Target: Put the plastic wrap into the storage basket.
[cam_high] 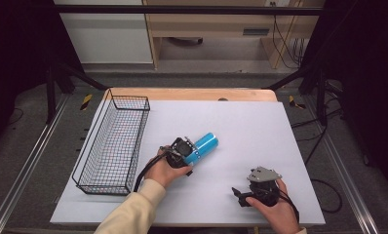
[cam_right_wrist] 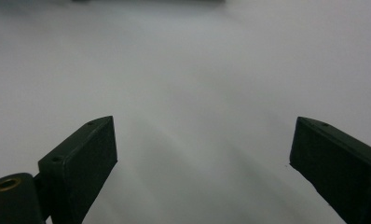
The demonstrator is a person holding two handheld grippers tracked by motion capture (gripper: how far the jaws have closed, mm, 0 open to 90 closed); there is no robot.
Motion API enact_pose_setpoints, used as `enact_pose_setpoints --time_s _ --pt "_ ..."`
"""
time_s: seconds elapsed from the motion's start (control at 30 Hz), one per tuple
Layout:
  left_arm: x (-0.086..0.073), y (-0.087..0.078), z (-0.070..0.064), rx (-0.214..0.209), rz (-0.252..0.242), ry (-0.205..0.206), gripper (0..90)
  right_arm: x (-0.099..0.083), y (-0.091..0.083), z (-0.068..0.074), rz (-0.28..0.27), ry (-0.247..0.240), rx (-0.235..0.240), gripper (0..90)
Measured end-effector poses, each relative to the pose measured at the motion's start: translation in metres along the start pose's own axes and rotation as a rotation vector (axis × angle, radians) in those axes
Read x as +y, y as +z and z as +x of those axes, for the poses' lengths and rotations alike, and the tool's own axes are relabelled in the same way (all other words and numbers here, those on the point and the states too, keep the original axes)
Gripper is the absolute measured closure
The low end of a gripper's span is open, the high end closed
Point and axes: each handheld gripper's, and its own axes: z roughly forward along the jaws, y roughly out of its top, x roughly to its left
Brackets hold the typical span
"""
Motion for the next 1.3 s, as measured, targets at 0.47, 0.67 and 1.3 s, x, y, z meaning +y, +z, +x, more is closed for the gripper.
enact_pose_setpoints --time_s 0.47,0.67,1.3 --pt "0.006 -0.047 -0.005 0.035 -0.079 0.015 31.7 0.0 0.002 0.001 0.011 -0.01 0.006 7.9" --pt "0.007 -0.06 -0.008 0.045 -0.092 0.024 31.7 0.0 0.002 0.002 0.011 -0.01 0.004 7.9" --pt "0.009 -0.104 -0.02 0.06 -0.113 0.061 31.8 0.0 0.001 0.002 0.011 -0.006 0.004 7.9"
